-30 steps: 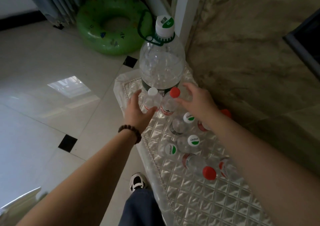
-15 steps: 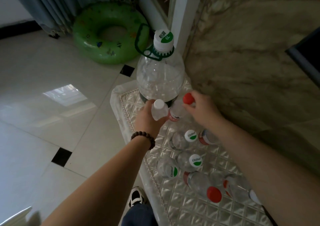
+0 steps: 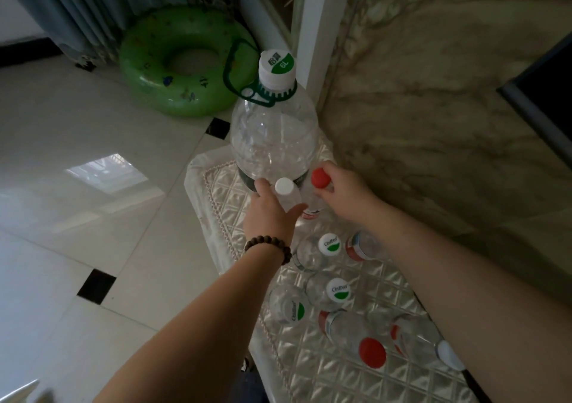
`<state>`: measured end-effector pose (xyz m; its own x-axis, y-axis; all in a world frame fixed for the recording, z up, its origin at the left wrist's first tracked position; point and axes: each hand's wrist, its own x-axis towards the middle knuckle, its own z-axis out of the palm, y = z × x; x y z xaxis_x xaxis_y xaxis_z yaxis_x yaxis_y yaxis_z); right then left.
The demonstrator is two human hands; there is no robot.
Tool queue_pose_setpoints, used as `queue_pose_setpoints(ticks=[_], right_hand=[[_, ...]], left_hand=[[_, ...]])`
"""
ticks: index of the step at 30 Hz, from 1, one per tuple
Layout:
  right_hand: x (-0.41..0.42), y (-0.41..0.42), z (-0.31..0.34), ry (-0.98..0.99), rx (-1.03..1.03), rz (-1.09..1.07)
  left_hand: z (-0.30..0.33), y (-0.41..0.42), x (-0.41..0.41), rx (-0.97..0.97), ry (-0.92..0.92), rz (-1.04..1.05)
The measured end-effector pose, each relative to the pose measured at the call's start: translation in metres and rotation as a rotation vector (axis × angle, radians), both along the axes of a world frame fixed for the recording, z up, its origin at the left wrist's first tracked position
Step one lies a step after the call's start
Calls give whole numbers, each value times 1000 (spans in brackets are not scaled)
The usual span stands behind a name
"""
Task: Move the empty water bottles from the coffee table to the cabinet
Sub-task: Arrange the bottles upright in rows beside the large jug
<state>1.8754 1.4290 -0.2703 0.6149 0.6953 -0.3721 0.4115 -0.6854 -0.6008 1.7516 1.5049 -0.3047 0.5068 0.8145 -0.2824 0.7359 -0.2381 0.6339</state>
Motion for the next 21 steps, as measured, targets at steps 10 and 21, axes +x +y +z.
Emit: queue_pose_setpoints(ticks=[10, 21], right_hand=[[-22, -39, 41, -107, 126, -135], [-80, -80, 36, 128, 36, 1]], left_hand=[[23, 10, -71, -357, -164, -128], [9, -57, -137, -245, -45, -520]])
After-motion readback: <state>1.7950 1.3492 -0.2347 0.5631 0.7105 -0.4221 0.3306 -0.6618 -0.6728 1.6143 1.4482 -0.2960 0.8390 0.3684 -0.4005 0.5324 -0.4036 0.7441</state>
